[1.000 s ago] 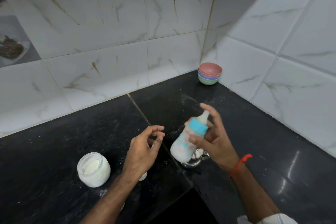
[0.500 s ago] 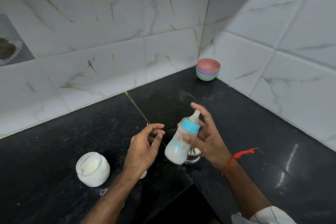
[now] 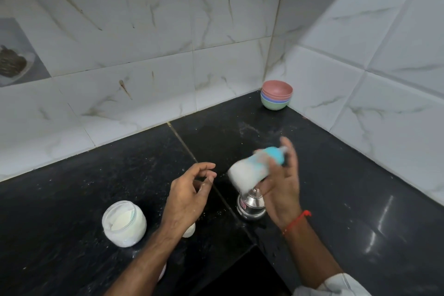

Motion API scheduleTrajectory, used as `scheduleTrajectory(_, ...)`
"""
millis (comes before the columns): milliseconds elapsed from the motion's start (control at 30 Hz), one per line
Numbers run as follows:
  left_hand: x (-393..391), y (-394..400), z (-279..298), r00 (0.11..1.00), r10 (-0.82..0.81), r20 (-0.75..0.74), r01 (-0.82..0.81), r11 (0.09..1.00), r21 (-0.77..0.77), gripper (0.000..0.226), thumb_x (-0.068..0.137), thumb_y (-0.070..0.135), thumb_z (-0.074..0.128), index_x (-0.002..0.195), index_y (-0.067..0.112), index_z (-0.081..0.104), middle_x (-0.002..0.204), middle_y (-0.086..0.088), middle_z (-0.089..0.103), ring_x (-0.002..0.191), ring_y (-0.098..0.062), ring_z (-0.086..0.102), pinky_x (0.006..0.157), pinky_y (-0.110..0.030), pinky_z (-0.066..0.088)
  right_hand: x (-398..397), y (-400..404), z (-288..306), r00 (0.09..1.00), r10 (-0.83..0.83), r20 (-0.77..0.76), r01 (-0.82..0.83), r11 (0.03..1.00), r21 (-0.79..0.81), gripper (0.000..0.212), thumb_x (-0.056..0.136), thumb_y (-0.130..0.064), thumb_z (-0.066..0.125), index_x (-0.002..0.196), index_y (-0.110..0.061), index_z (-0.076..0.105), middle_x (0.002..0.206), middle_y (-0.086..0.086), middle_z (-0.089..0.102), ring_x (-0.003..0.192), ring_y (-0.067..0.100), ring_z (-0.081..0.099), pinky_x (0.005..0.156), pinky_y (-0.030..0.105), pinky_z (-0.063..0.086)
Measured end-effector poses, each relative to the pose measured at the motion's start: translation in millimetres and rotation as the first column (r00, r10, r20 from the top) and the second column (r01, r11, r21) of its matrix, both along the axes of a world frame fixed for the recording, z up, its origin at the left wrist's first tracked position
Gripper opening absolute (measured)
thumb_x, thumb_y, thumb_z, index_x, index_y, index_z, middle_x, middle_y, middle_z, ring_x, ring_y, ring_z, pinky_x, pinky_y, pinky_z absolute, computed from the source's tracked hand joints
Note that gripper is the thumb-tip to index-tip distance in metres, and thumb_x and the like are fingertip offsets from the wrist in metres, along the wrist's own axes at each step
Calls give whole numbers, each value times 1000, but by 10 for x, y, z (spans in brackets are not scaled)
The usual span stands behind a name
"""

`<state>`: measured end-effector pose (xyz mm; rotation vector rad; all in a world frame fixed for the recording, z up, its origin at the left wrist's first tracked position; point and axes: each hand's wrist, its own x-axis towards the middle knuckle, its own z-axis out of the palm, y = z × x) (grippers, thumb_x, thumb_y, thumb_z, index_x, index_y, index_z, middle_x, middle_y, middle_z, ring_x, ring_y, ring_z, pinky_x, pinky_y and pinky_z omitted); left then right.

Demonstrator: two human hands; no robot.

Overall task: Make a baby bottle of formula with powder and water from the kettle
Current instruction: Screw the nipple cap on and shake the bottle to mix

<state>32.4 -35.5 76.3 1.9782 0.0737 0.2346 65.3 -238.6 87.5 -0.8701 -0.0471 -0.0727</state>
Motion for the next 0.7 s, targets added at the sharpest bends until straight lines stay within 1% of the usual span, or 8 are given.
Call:
scheduleTrajectory(67,-20,20,-10,1000,6,13,-5,1000,-7,28,98,18,68,118,37,69,99,24,76,84,-8,71,75,-22,58,143,-63,-7,980,-148,-130,185,918,350,34,101,-32,57,129,-14,54,131,13,64,110,29,72,81,50,62)
scheduleTrajectory(133,-42,43,-24,1000,7,11,-7,1000,-13,27,98,18,68,117,37,70,99,24,76,84,-8,71,76,-25,60,157,-50,-35,978,-131,-161,191,870,455,38,103,-39,53,128,-10,56,136,14,64,112,26,73,80,46,63)
scheduleTrajectory(233,-43,50,-33,1000,11,7,-11,1000,-1,28,98,17,68,117,37,70,98,25,75,85,-8,71,77,-26,61,-4,-17,-54,999,39,-14,-40,998,-55,63,92,-21,71,148,-28,43,126,16,68,107,25,72,87,50,62)
scheduleTrajectory(300,-47,35,-31,1000,12,8,-13,1000,6,28,98,16,68,116,37,70,97,26,75,86,-8,71,78,-25,60,-70,-17,-80,964,256,77,-215,914,-345,78,86,-10,79,149,-34,41,118,18,70,109,28,70,92,49,60)
scheduleTrajectory(400,-64,42,-33,1000,19,11,-19,1000,-1,28,98,17,67,116,38,70,97,25,75,85,-10,71,76,-30,62,3,-88,-18,999,-25,35,27,998,-57,70,90,-20,75,150,-29,41,119,18,67,110,29,68,84,47,62)
scheduleTrajectory(533,-84,45,-51,1000,24,6,-24,1000,-5,28,98,17,68,116,38,70,98,26,75,83,-10,71,76,-33,63,206,-232,-12,960,-272,-72,281,912,299,63,104,-29,57,158,-19,26,135,9,57,127,32,62,78,45,62)
scheduleTrajectory(633,-79,24,-46,1000,18,-5,-18,1000,-4,29,98,17,68,114,41,70,97,27,75,86,-9,71,78,-33,63,7,-196,-58,995,57,81,-43,986,-162,82,86,-21,80,154,-30,35,124,21,65,107,27,69,85,47,62)
scheduleTrajectory(700,-65,8,-40,1000,11,-4,-11,1000,1,29,98,18,68,115,41,69,98,27,75,88,-8,71,78,-32,62,-117,-151,-119,938,332,100,-252,850,-463,90,76,-13,86,152,-32,40,123,28,64,106,28,69,92,46,59)
